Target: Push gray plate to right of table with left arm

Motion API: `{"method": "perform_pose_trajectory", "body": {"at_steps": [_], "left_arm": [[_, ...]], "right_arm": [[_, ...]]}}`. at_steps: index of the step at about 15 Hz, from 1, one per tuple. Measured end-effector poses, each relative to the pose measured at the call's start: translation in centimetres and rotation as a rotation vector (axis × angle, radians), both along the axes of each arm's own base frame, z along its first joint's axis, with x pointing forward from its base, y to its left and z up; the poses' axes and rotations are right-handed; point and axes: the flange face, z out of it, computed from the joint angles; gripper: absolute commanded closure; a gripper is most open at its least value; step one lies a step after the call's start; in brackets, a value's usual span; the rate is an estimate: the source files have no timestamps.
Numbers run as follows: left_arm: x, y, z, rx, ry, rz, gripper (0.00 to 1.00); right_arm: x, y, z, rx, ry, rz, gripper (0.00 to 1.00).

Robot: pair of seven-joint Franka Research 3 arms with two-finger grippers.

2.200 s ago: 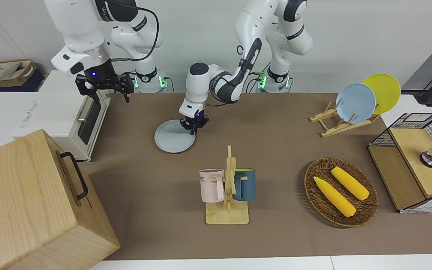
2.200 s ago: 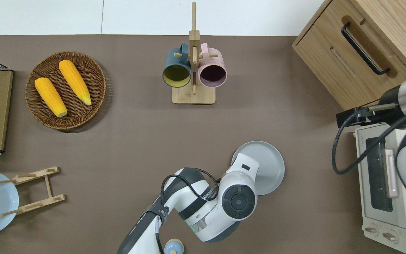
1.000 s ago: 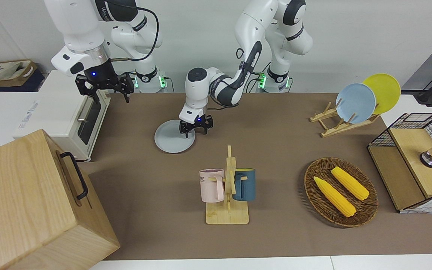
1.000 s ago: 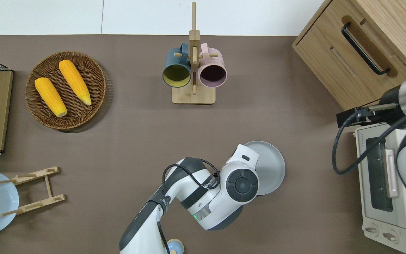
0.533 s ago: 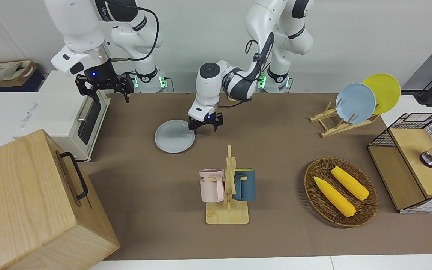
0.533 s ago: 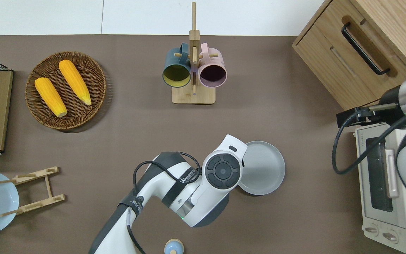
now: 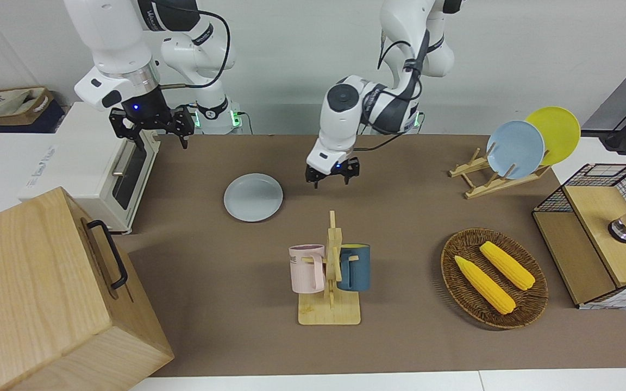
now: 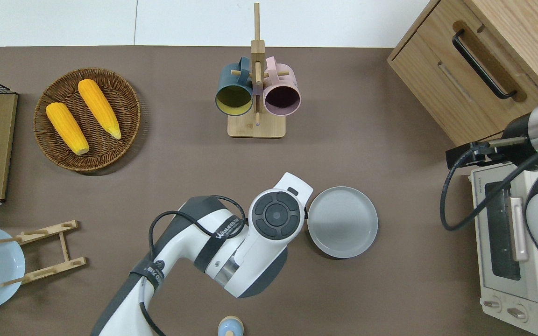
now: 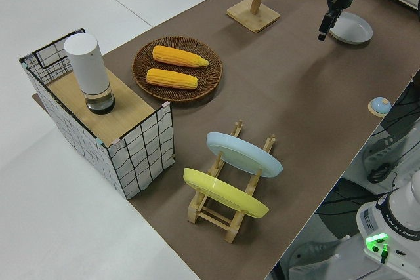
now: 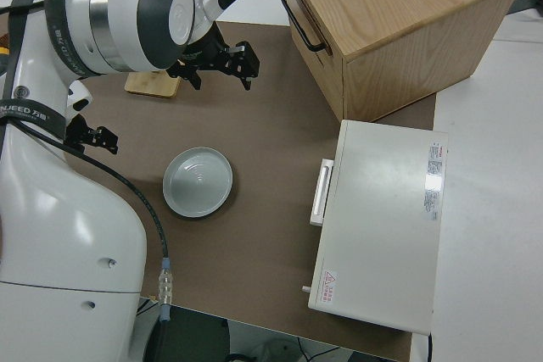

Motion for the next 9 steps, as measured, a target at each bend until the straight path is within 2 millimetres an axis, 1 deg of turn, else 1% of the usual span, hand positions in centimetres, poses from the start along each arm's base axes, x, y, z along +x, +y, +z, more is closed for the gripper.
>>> {"method": "perform_pose_trajectory", "body": {"at_steps": [4, 6, 9], "left_arm": [[1.7, 6.8, 3.7, 0.015, 0.042, -0.030, 0.01], [2.4, 10.0, 4.9, 0.015, 0.053, -0.044, 0.01], [3.3, 14.7, 6.2, 0.013, 0.076, -0.064, 0.01]], "right_arm": [[0.0, 0.0, 0.0, 0.000, 0.000, 0.000, 0.017], [0.0, 0.0, 0.0, 0.000, 0.000, 0.000, 0.017], [0.0, 0.0, 0.0, 0.000, 0.000, 0.000, 0.017]]}}
